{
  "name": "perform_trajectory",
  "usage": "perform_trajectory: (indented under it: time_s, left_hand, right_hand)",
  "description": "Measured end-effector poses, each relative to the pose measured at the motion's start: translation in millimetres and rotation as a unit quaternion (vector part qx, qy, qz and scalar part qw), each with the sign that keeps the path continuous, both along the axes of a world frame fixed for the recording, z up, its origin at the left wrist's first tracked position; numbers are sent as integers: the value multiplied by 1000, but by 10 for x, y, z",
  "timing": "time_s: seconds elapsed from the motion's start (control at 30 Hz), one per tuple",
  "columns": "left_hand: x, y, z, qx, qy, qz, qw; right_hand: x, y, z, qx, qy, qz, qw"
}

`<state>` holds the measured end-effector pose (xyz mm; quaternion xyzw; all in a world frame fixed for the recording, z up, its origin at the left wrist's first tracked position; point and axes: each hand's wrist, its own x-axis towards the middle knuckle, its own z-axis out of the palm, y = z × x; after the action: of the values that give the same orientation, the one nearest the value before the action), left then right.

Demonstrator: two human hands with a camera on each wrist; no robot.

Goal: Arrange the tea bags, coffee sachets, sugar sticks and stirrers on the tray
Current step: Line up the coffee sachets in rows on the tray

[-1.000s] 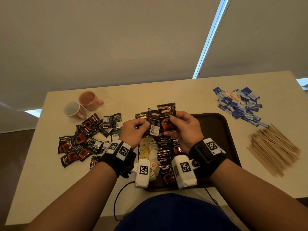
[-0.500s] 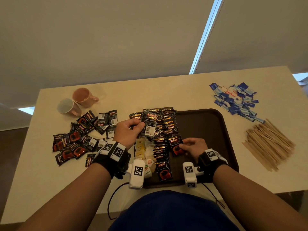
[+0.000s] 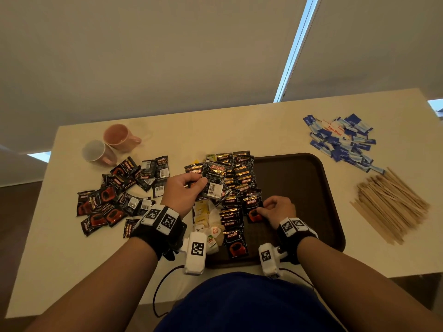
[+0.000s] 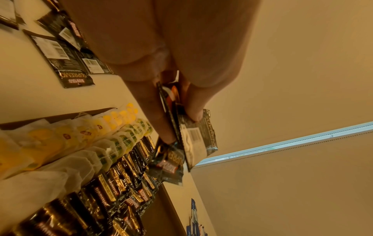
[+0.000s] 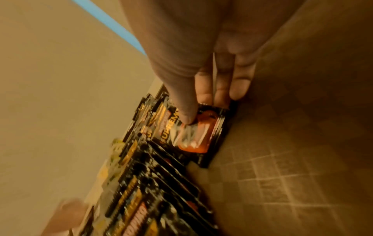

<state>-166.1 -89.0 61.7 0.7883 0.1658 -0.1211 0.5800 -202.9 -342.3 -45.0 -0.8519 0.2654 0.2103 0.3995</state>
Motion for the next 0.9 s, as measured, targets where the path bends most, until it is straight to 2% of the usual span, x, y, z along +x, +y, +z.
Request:
perform_trajectory:
  time_s: [0.13, 0.37, 0.6, 0.67, 0.8, 0.9]
  left_hand:
    - [-14, -20, 1, -1, 5, -1, 1000]
    - [-26, -10, 17, -5, 6, -6, 1000]
    - [-23, 6, -3, -8, 6, -2, 1000]
    - [-18, -5, -15, -3, 2, 0, 1000]
    - [-25, -52, -19, 5, -15, 0, 1000]
    - [-47, -91, -15, 30, -40, -25, 998]
  right_hand:
    - [2, 40, 43, -52, -5, 51, 997]
    - [44, 91, 11, -59, -18, 102, 993]
    - [63, 80, 225, -78, -60, 98, 990]
    - [107, 125, 393, -56, -95, 99, 989]
    - [246, 392, 871, 66, -179, 123, 974]
    - [323, 574, 1048, 121, -198, 115, 966]
